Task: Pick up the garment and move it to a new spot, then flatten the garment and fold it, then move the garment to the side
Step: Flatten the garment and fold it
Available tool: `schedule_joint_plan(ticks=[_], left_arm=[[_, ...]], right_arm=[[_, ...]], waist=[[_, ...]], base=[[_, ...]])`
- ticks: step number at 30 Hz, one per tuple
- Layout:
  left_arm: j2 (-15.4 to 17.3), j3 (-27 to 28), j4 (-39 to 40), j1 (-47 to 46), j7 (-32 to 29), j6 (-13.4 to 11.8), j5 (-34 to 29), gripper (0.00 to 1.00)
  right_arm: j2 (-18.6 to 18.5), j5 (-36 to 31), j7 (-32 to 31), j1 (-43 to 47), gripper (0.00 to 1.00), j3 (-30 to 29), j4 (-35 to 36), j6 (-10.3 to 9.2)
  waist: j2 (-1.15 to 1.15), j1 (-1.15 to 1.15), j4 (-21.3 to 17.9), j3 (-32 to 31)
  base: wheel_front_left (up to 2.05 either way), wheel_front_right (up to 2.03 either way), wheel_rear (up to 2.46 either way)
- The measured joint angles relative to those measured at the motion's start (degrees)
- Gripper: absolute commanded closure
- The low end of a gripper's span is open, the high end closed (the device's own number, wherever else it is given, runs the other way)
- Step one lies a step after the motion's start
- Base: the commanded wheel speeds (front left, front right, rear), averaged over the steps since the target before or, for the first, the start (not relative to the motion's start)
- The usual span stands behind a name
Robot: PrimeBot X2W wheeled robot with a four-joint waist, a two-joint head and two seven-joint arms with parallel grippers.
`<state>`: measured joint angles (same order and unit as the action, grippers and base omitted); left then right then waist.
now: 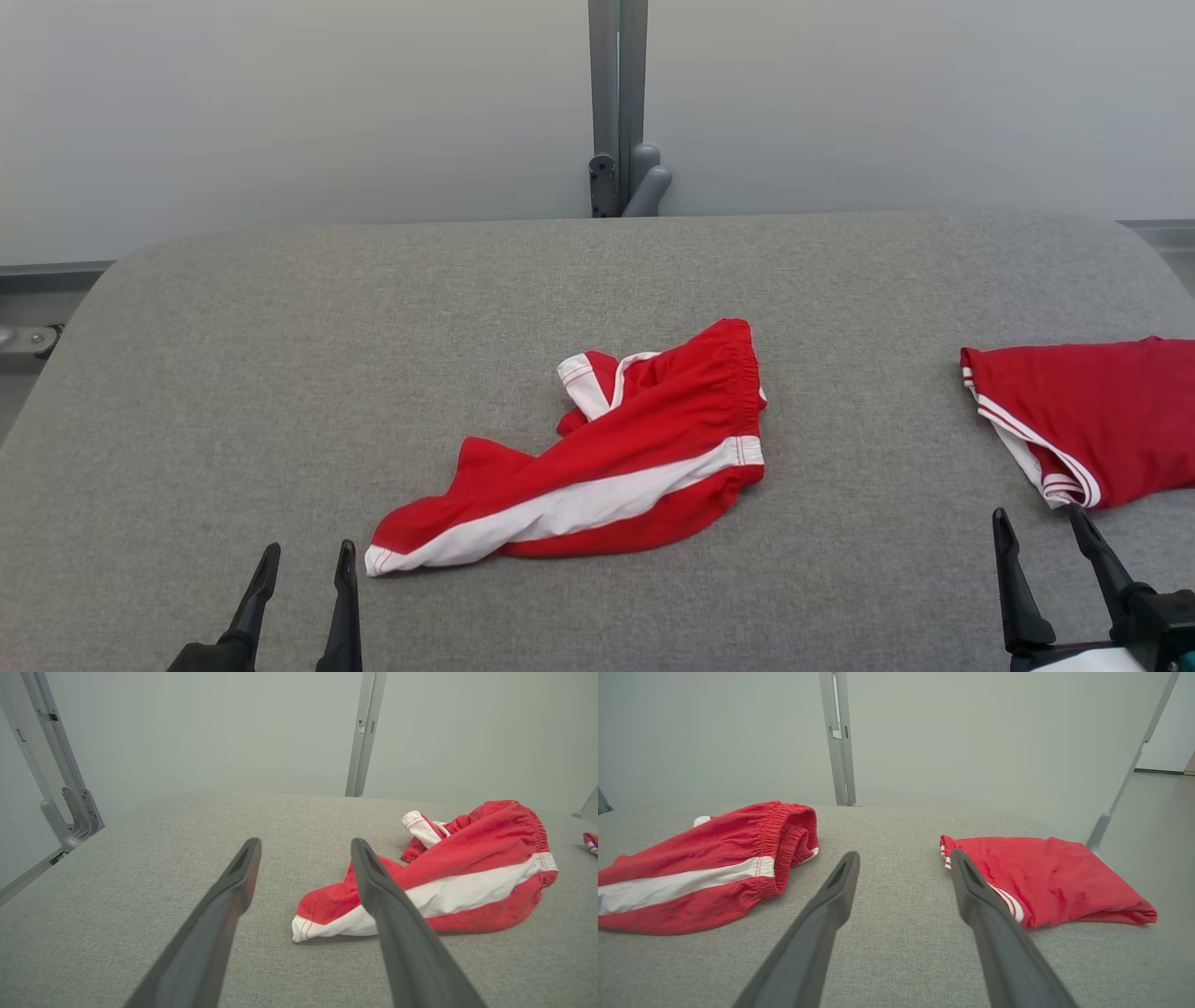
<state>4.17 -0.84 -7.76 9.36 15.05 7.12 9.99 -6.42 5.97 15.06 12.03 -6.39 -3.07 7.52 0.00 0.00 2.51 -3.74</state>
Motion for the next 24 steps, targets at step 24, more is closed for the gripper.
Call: schedule_joint_plan(ticks=[24], left_arm=[[0.88,-4.49,-23.54,-14.89,-1.56,0.36,-0.37,0.00]], right_arm=[[-9.87,8.28,-0.01,-33.21,0.00,37.11,-29.17,0.01]], waist=[[0.00,0.00,1.37,8.46]], base=[[0.00,0.00,0.00]])
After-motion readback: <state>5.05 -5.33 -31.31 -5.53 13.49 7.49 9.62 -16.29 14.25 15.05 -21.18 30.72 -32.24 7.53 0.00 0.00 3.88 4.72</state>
